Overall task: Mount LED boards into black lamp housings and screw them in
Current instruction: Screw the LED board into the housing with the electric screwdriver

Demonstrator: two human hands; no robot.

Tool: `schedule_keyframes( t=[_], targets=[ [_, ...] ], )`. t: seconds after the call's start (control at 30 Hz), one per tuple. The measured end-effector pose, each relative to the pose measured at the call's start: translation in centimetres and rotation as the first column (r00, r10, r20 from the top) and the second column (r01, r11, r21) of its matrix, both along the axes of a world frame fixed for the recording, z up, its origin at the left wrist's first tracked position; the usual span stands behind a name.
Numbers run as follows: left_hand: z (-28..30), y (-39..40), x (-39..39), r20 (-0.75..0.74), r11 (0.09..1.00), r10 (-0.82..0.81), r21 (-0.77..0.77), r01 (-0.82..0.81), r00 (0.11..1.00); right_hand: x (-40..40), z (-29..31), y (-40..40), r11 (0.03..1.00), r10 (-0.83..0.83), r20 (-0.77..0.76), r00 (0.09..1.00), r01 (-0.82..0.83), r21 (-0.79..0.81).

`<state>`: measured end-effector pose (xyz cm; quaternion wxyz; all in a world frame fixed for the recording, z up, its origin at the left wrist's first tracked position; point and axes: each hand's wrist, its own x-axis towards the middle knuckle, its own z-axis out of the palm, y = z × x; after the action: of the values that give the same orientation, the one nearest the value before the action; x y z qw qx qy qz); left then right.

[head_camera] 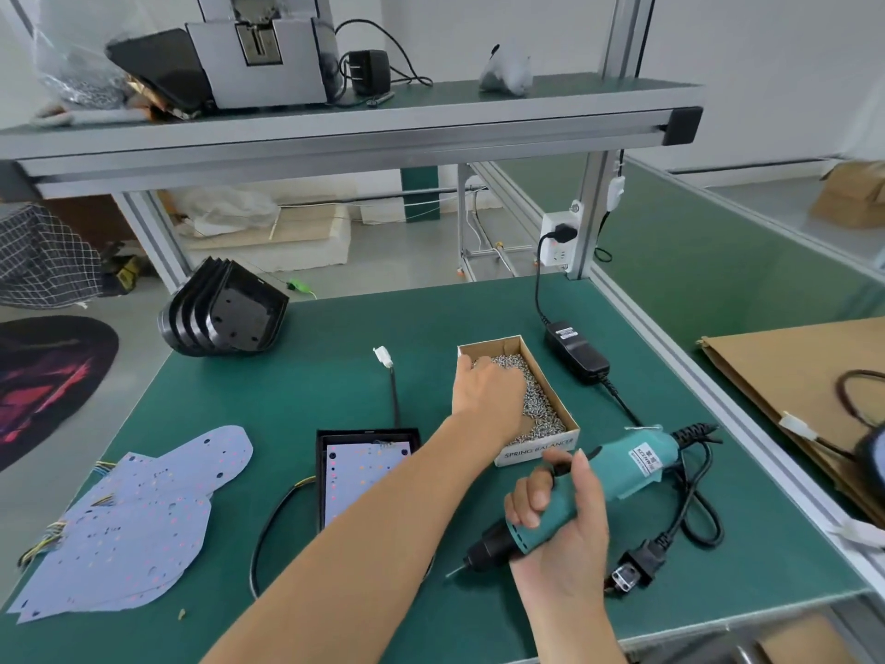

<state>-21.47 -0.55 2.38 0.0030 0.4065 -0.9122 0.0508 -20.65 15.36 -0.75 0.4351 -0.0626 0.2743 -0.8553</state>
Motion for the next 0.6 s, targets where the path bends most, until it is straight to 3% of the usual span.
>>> schedule_keyframes(
  t=[0.2, 0.27, 0.33, 0.4, 0.5, 0.6],
  targets=[
    [0.1, 0.2, 0.2, -0.015, 0.999, -0.015, 0.035, 0.016, 1.0, 0.0, 0.1, 0.1, 1.0, -0.002, -0.015, 1.0, 0.003, 0.009],
    [0.7, 0.3, 1.0, -0.216, 0.991, -0.022, 0.126, 0.051, 0.976, -0.1, 0.1, 0.1, 1.0, -0.005, -0.02, 1.0, 0.005, 0.011],
    [2.0, 0.8, 2.9, -0.537, 0.946, 0.081, 0.307, 0.105, 0.84, -0.1, 0.2, 0.2, 1.0, -0.02, -0.035, 0.999, 0.021, 0.023],
    [3.5, 2.1, 6.2, -0.715, 0.893, 0.236, 0.427, 0.144, 0.658, 0.0, 0.2, 0.2, 0.999, -0.027, -0.047, 0.999, 0.028, 0.022],
    [4.5, 5.0, 12.5, -0.805, 0.842, 0.358, 0.497, 0.209, 0.474, 0.1, 0.2, 0.2, 1.0, -0.009, -0.05, 0.999, 0.009, 0.011],
    [4.3, 7.9, 17.7, -0.811, 0.792, 0.45, 0.556, 0.252, 0.375, 0.3, 0.2, 0.3, 1.0, 0.003, -0.073, 0.997, -0.002, 0.011]
  ],
)
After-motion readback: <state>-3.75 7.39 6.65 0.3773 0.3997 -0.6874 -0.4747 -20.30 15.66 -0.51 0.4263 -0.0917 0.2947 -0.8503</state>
